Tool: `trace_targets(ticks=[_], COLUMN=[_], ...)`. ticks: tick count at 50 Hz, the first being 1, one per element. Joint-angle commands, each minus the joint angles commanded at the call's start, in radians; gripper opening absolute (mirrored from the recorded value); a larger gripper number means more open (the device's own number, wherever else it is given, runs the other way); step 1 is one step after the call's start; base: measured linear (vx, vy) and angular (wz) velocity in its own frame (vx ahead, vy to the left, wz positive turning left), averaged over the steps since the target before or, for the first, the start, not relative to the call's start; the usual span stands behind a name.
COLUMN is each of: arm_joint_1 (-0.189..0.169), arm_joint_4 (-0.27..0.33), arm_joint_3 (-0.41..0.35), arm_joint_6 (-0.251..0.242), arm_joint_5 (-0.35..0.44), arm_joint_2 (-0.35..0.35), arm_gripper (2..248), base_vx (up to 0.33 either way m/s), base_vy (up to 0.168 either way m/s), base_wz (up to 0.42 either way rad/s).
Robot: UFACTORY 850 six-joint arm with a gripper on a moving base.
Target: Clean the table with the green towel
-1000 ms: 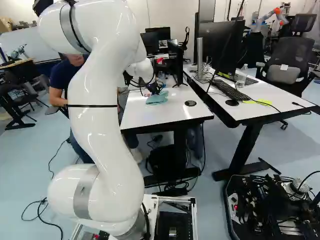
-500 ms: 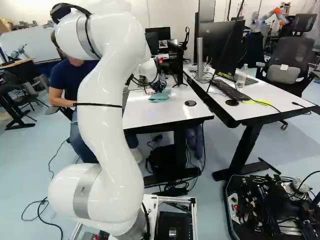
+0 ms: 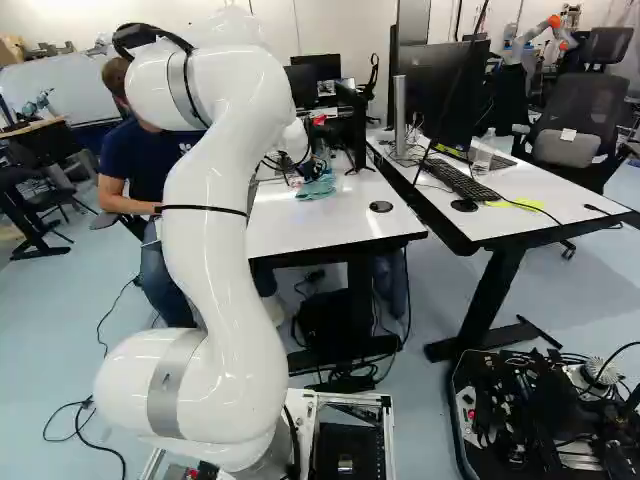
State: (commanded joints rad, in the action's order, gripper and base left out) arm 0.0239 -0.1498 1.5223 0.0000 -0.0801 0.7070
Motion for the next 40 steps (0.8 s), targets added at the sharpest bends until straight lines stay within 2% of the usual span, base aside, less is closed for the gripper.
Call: trace_targets(ticks=[18,40], arm_joint_1=[0.019,0.012], arm_joint_4=[0.0,0.0], arm_joint_3=[-0.095,-0.22], arm_joint_6=[0.0,0.0], arm_joint_5=[0.0,0.0], arm_joint_2=[-0.068,-0.159], arm_gripper=[36,36], base_vx=[0.0,0.0], base_vy=[0.0,0.0], base_wz=[0.0,0.0])
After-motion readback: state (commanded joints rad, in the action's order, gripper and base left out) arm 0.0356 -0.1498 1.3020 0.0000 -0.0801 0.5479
